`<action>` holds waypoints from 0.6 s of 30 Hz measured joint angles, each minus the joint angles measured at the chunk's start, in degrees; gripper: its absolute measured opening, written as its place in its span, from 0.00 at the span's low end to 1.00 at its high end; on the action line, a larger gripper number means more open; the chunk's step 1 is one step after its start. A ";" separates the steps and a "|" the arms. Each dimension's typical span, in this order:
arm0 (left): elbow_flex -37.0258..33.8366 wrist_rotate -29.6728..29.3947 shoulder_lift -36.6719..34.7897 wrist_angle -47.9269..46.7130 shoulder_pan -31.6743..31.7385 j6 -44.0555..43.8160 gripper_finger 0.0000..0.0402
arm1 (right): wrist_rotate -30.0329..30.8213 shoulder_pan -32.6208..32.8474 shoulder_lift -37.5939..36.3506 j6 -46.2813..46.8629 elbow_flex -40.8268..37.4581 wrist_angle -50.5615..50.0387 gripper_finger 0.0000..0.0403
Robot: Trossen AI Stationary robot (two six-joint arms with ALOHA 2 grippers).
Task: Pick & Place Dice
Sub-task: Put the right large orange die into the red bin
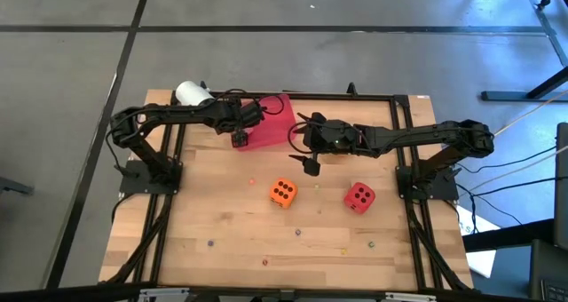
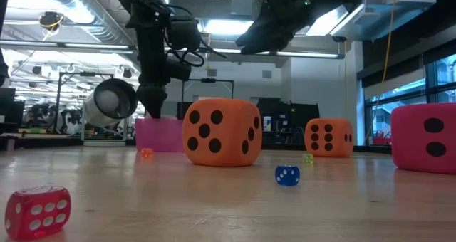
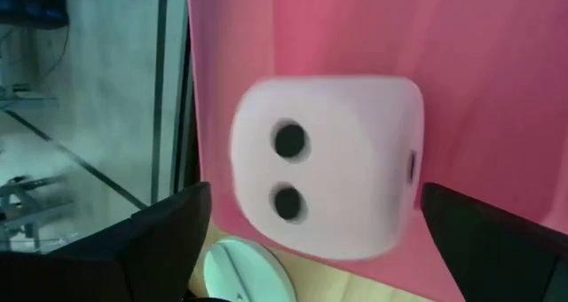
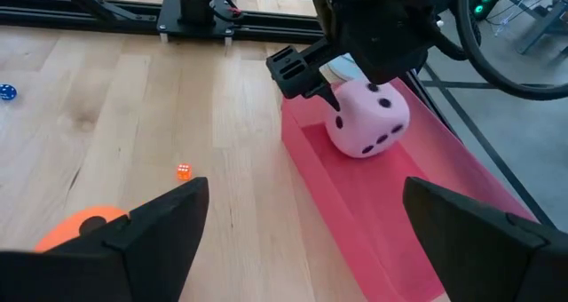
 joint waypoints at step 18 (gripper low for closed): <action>8.60 -9.20 -0.13 -13.09 -4.65 -14.04 1.00 | -0.02 0.00 0.00 0.00 0.00 0.01 0.94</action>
